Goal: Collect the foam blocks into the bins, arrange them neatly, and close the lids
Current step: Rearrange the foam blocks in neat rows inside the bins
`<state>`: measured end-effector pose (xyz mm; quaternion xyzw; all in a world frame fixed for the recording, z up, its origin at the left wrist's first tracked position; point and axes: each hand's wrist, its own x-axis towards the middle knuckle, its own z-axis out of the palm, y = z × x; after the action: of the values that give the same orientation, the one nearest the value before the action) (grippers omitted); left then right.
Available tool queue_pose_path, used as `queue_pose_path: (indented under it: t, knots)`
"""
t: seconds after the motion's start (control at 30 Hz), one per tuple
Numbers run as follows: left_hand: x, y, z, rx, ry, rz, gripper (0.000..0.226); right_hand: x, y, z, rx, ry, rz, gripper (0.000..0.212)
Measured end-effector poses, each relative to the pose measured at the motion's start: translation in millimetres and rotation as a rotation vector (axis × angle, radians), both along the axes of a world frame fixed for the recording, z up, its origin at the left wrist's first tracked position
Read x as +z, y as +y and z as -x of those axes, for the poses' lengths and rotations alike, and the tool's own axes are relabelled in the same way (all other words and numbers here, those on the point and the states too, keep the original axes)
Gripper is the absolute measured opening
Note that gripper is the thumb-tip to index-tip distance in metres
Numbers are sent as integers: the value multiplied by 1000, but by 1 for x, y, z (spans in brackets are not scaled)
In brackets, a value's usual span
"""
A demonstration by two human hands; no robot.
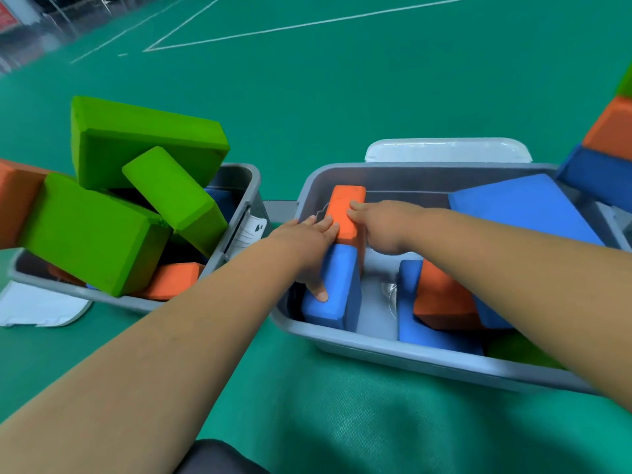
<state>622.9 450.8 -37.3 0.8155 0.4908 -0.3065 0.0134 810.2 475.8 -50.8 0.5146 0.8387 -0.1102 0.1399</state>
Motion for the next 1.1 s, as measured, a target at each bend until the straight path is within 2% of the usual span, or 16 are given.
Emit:
queue_pose_path:
  t: [0.2, 0.3, 0.4, 0.5, 0.57, 0.63, 0.7, 0.77, 0.8, 0.87, 0.9, 0.97, 1.03, 1.1]
  knots:
    - [5, 4, -18, 83, 190, 42, 147, -3, 2, 4, -35, 11, 67, 82]
    - [8, 3, -22, 134, 262, 49, 150, 2, 2, 17, -30, -75, 64, 91]
    - [12, 0, -24, 154, 272, 47, 151, 7, -5, 23, -28, -125, 42, 90]
    - [12, -7, -24, 154, 269, 32, 151, 12, -13, 16, -65, -30, 40, 79]
    - [14, -11, -20, 149, 221, 7, 151, 22, -17, 6, -83, 63, -36, 55]
    - [14, -10, -15, 150, 199, 11, 150, 38, -22, -10, -114, 62, -100, 43]
    - [15, -9, -15, 173, 195, 19, 145, 58, -26, -32, -142, -8, -126, 43]
    - [23, -11, -20, 167, 211, 21, 132, 72, -31, -58, -189, -72, -131, 43]
    - [32, -13, -27, 165, 197, 18, 116, 76, -34, -74, -226, -94, -125, 43]
    - [52, -12, -58, 46, 180, 19, 62, 75, -40, -105, -323, -125, -118, 44]
    - [61, -18, -69, 34, 117, 49, 46, 73, -42, -121, -372, -126, -126, 48]
    - [55, -20, -77, 11, 1, 83, 35, 65, -46, -148, -473, -100, -130, 69]
    - [37, -29, -77, 61, -31, 49, 31, 57, -48, -165, -519, -90, -104, 97]
    - [30, -35, -80, 38, -30, 34, 31, 55, -47, -172, -504, -98, -72, 106]
